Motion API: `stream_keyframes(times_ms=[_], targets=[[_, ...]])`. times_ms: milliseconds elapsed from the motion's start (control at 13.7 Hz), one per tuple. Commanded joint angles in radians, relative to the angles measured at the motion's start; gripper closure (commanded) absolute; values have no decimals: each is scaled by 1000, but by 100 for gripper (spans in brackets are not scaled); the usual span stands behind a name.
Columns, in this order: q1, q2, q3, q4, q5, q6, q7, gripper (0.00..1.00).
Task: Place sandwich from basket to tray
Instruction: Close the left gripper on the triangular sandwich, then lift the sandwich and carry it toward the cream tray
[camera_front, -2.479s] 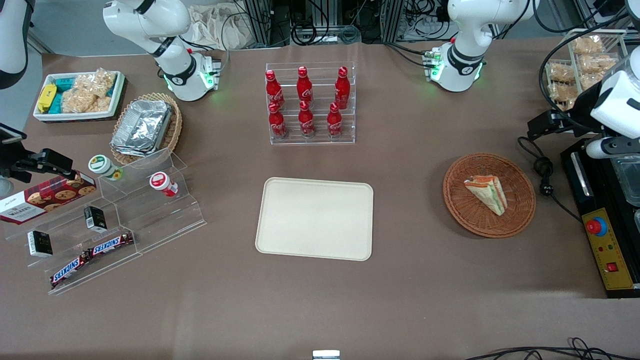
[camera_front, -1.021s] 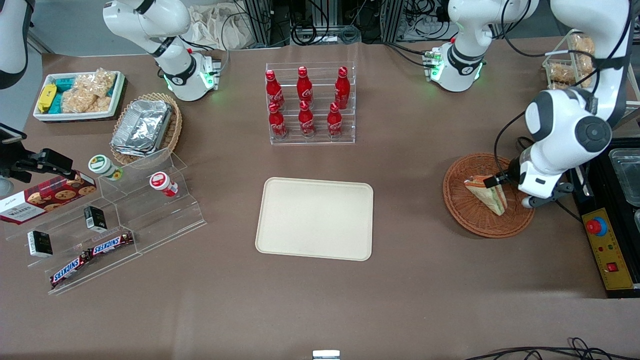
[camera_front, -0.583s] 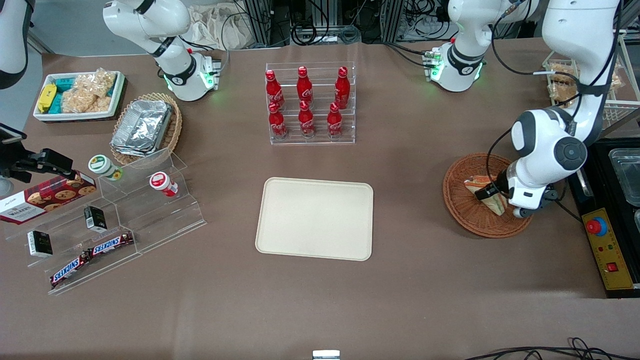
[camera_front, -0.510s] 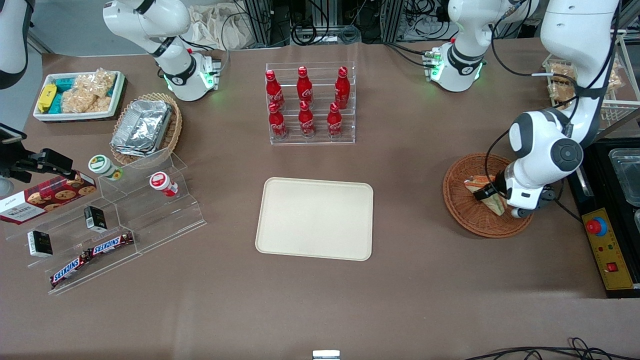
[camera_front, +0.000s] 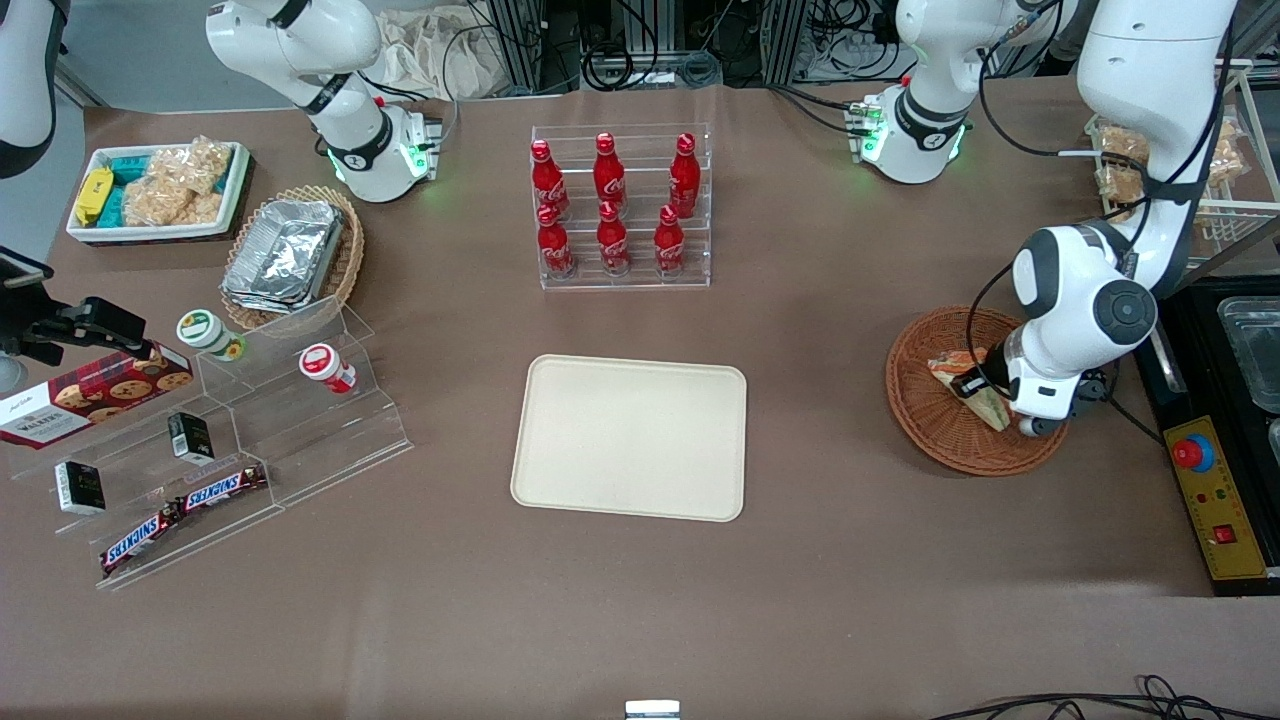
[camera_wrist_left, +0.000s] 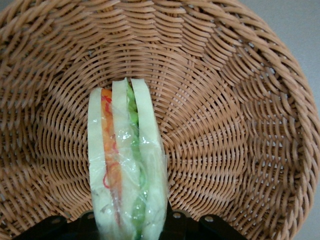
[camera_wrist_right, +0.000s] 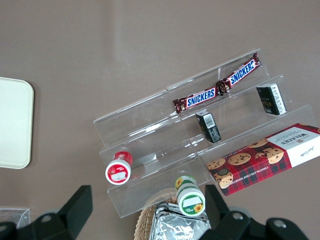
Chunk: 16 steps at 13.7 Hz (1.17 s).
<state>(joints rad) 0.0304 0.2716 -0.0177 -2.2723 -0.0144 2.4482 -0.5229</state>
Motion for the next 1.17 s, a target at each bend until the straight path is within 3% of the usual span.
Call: stream_keyframes(times_ms=[0, 219, 438, 583, 875, 1094], targets=[[2, -102, -2, 13, 13, -125, -2, 100], [-14, -164, -14, 132, -1, -335, -6, 100], [-30, -164, -125, 270, -10, -515, -17, 100], [-30, -158, -235, 310, -53, -506, -16, 100], [-44, -115, -436, 333, -58, -359, -112, 100], [-133, -26, -475, 335, -42, -177, -144, 100]])
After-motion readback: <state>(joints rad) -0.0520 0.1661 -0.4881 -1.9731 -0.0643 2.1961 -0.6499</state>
